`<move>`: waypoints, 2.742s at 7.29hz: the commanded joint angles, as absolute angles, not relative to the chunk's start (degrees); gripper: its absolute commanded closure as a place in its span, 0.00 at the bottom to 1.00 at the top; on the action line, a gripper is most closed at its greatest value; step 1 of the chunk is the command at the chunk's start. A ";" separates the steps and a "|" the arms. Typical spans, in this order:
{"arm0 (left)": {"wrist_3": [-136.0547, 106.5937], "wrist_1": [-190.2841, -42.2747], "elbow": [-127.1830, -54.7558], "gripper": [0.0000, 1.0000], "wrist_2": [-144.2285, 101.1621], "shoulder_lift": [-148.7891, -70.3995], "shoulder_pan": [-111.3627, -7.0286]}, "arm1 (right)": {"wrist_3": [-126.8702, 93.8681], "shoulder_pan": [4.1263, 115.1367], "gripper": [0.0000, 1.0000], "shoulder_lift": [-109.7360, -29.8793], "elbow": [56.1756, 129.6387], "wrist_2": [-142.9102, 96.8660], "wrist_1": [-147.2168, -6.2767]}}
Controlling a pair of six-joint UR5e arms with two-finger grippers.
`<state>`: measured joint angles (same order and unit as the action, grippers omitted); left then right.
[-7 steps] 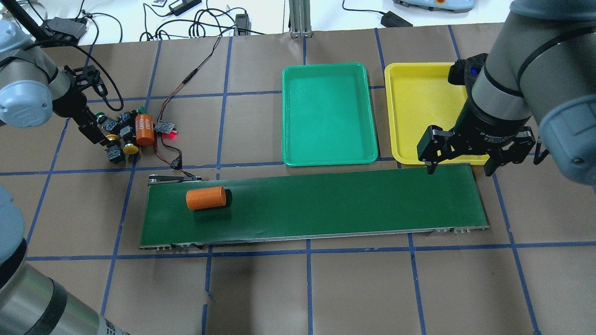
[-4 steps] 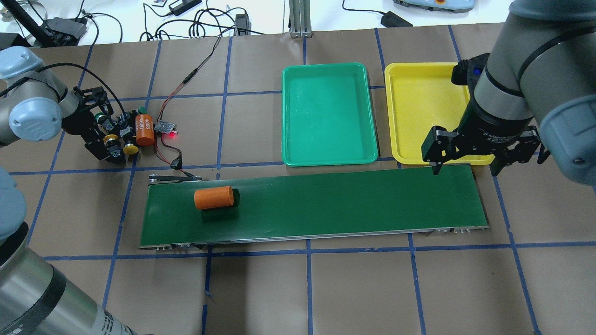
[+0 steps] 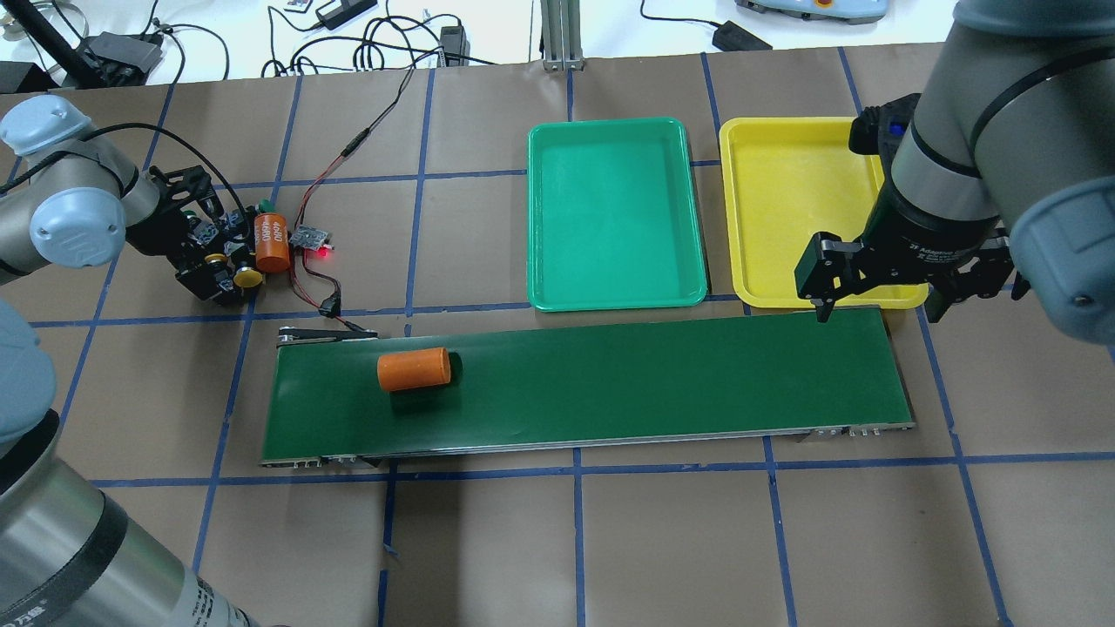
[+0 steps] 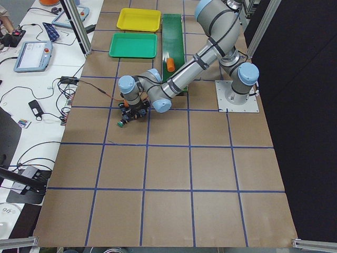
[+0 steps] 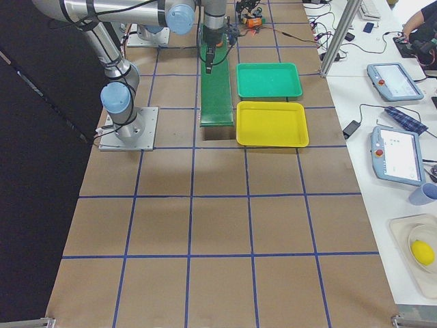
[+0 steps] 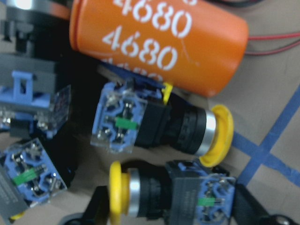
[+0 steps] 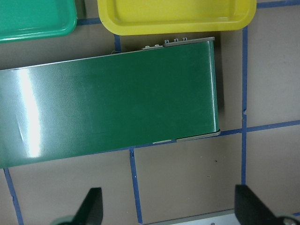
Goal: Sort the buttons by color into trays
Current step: 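Place the yellow button on the belt with the left gripper, then return the left gripper to the pile and grasp a green button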
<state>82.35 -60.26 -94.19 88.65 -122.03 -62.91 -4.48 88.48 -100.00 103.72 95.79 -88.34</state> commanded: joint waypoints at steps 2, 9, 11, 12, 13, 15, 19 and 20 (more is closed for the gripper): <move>75.81 -67.71 -95.70 1.00 88.59 -114.47 -62.76 | -4.48 88.50 0.00 -100.02 103.54 96.77 -88.42; 22.30 -71.46 -120.58 1.00 88.33 -88.85 -77.65 | -4.48 88.51 0.00 -100.02 103.45 96.59 -88.51; 13.23 -70.41 -120.41 0.34 85.63 -92.01 -79.54 | -5.01 88.51 0.00 -100.02 103.80 96.59 -88.51; 11.88 -70.23 -120.06 0.20 85.43 -92.28 -79.54 | -4.92 88.51 0.00 -99.85 103.97 96.59 -88.42; 9.26 -69.88 -119.88 0.07 85.26 -92.29 -79.54 | -4.57 88.51 0.00 -100.02 103.97 96.50 -88.42; 9.14 -72.57 -112.73 0.00 85.78 -92.02 -79.10 | -4.48 88.51 0.00 -99.93 103.97 96.59 -88.50; 19.72 -76.65 -89.37 0.00 85.96 -108.21 -76.04 | -5.10 88.51 0.00 -99.93 104.06 96.68 -88.07; 31.09 -76.55 -86.08 0.00 86.13 -112.02 -73.76 | -4.84 88.51 0.00 -99.93 104.06 96.68 -88.15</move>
